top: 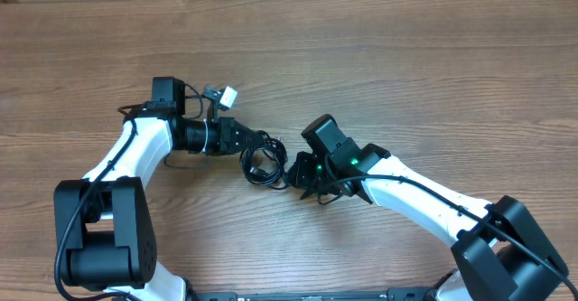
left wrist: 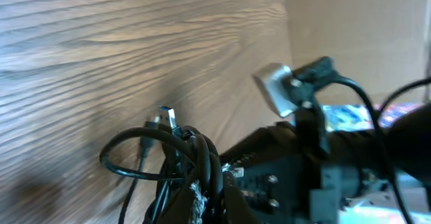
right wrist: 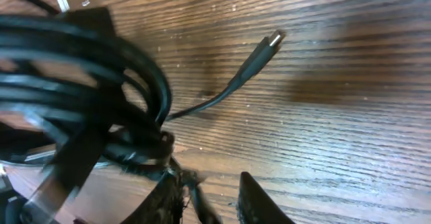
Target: Untangle cables
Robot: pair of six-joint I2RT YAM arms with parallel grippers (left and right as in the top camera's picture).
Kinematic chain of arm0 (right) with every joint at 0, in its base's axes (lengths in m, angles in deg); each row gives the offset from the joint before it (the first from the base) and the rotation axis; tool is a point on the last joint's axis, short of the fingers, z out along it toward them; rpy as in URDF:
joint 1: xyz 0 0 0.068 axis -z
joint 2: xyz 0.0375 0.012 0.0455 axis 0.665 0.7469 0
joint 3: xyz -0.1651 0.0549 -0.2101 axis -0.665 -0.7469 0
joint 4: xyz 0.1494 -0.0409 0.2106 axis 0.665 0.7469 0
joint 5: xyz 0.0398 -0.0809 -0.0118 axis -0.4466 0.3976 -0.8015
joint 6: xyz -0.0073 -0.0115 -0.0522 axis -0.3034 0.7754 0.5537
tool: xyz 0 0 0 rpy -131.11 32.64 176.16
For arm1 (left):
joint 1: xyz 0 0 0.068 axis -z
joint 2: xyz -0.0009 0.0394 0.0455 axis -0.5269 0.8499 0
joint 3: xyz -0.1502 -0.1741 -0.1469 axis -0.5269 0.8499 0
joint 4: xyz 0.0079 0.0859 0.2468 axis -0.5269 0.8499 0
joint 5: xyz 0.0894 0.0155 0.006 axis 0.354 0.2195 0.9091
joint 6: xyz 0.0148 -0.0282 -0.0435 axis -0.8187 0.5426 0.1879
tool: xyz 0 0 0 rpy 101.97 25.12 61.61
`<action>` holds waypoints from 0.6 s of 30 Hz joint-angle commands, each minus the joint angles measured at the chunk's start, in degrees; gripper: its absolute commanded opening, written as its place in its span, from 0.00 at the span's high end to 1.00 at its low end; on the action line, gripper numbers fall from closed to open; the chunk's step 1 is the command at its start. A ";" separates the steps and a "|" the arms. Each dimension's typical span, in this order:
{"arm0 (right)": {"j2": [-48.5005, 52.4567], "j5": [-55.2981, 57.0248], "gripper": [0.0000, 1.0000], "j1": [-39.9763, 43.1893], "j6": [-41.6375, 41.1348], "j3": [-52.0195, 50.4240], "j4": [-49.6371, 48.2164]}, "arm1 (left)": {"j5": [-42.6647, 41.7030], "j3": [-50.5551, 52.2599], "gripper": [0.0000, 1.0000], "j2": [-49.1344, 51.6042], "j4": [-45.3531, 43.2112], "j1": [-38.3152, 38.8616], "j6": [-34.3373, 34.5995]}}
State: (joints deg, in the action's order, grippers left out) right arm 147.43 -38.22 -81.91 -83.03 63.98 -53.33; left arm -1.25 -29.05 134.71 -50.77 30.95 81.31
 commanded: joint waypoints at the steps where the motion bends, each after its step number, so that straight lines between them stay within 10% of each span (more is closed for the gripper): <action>1: -0.70 1.07 0.78 -0.04 -3.50 0.20 0.44 | -7.13 -0.57 0.96 0.13 0.74 -1.09 -4.42; 10: -0.70 0.98 0.81 -0.11 -12.61 -2.93 1.27 | -9.66 -0.57 0.96 0.13 3.13 -4.83 -7.21; 18: -0.70 0.85 0.64 -0.09 -12.15 -2.93 -0.72 | -9.68 -0.57 0.96 0.13 3.19 -4.76 -7.61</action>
State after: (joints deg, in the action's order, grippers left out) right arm 147.43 -37.83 -81.89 -94.64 61.18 -53.50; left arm -8.01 -29.05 134.71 -47.80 26.12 75.43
